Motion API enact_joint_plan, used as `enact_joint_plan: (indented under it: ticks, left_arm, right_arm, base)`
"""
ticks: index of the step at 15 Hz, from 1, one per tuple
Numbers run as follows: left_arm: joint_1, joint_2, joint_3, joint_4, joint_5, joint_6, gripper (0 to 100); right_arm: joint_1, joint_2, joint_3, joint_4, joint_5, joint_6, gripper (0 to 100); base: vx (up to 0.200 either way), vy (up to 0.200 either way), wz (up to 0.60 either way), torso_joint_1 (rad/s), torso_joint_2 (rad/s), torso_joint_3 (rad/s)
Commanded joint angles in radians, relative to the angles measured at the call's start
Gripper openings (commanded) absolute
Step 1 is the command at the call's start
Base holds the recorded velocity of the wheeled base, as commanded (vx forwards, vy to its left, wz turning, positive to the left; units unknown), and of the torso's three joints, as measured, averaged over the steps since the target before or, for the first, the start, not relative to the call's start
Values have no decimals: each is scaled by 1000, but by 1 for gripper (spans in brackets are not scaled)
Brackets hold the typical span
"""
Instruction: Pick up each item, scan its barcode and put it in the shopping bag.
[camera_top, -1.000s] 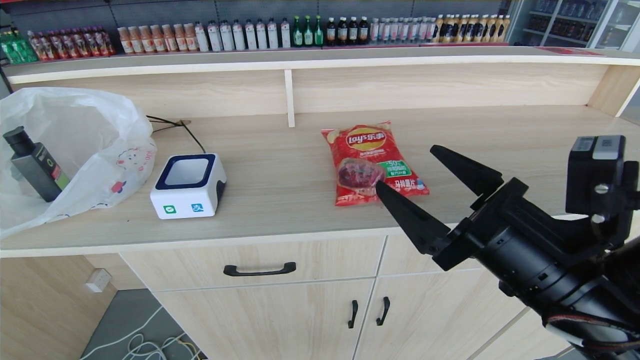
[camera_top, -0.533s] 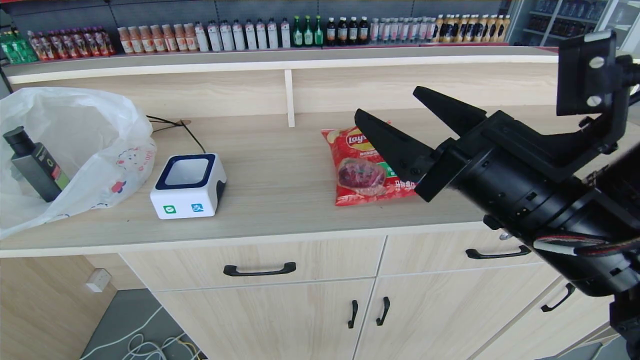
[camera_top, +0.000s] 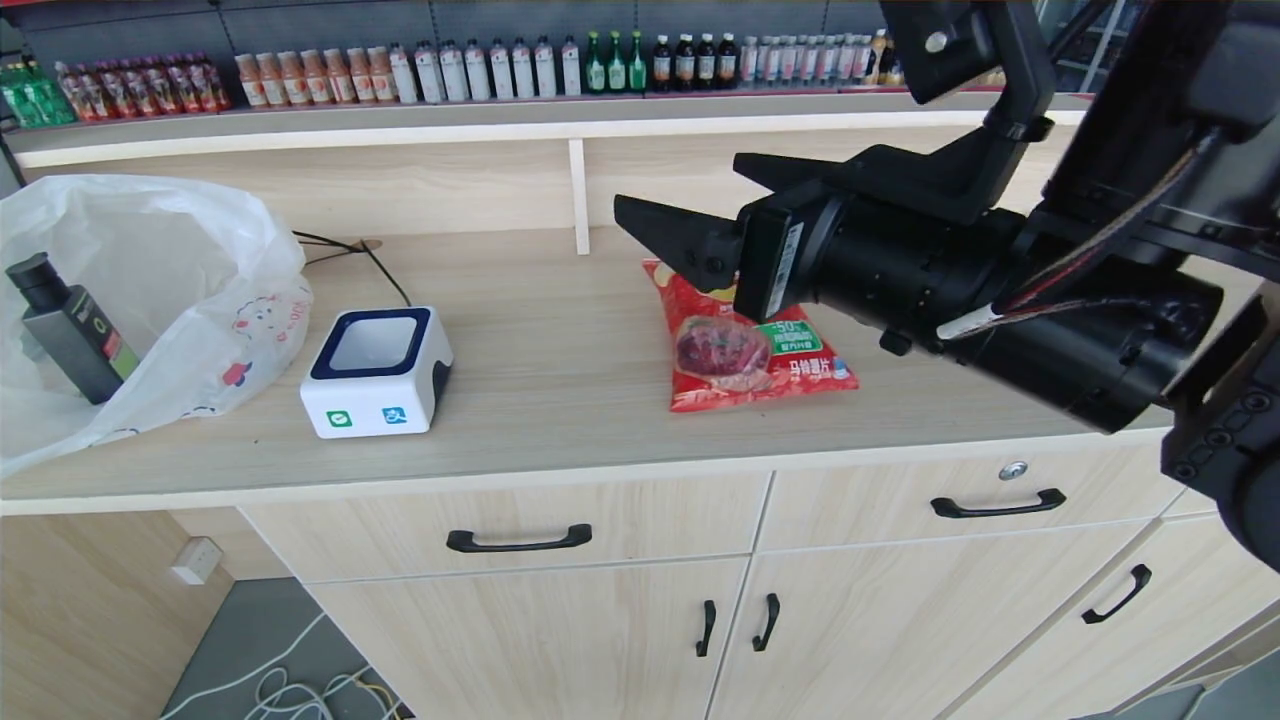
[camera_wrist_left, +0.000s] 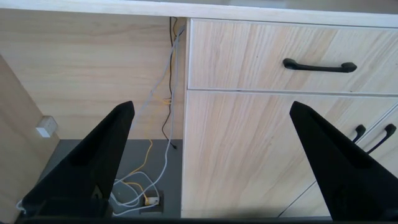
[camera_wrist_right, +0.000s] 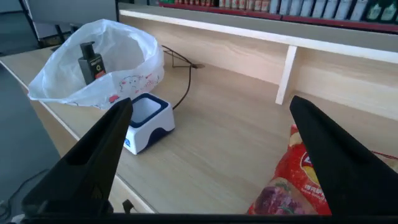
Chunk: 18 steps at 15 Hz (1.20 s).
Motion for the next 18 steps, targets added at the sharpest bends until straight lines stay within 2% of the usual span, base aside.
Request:
enact_joint_plan:
  ticks: [1,3,5,6,7,8,13,15,18]
  left_arm:
    - [0,0,0,0,0,0,100]
    - [0,0,0,0,0,0,100]
    - [0,0,0,0,1,0,100]
    - [0,0,0,0,0,0,100]
    - [0,0,0,0,0,0,100]
    - [0,0,0,0,0,0,100]
    - [0,0,0,0,0,0,100]
    - [0,0,0,0,0,0,100]
    - [0,0,0,0,0,0,100]
  right_arm:
    - [-1,68,-69,89,16,-7,100]
    - [-4,54,-163,303,18,-4,100]
    - [-4,102,-210,315,1,-7,100]
    - [-5,108,-247,382,-1,-2,100]
    - [-10,108,-287,503,-7,13,100]
    - [-34,105,-339,661,-64,16,100]
    - [-175,220,-520,683,-42,62,100]
    - [-194,252,-537,715,-50,62,100]
    - [-274,288,-583,754,-76,56,100]
  base:
    - [0,0,0,0,0,0]
    - [0,0,0,0,0,0]
    - [0,0,0,0,0,0]
    - [0,0,0,0,0,0]
    - [0,0,0,0,0,0]
    - [0,0,0,0,0,0]
    - [0,0,0,0,0,0]
    - [0,0,0,0,0,0]
    - [0,0,0,0,0,0]
